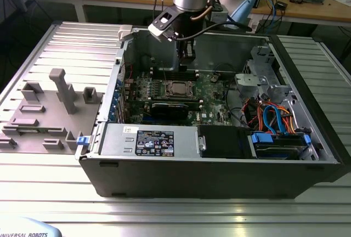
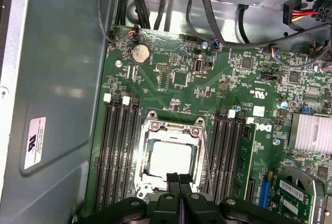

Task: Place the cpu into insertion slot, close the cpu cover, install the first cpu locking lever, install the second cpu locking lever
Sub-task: 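Install the first cpu locking lever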

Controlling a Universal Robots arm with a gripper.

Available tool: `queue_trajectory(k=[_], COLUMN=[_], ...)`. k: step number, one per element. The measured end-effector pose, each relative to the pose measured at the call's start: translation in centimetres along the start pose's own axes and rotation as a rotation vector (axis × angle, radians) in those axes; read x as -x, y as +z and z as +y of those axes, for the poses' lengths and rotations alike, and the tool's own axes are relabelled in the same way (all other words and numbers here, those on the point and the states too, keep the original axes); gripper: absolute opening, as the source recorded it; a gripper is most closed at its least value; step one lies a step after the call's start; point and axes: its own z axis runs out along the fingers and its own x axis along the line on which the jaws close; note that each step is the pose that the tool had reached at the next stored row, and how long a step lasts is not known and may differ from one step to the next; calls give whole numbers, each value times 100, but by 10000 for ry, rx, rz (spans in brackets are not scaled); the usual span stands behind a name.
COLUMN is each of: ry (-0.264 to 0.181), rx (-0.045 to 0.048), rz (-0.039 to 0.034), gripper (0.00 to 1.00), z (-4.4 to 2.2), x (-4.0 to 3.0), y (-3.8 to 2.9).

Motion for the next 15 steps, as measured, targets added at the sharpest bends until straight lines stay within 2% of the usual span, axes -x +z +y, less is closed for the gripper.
queue_trajectory(k=[7, 15], ry=[-21, -386], rx=[1, 13], rz=[0, -1], gripper=[11, 11], z=[0, 0], x=[0, 0], y=[0, 0])
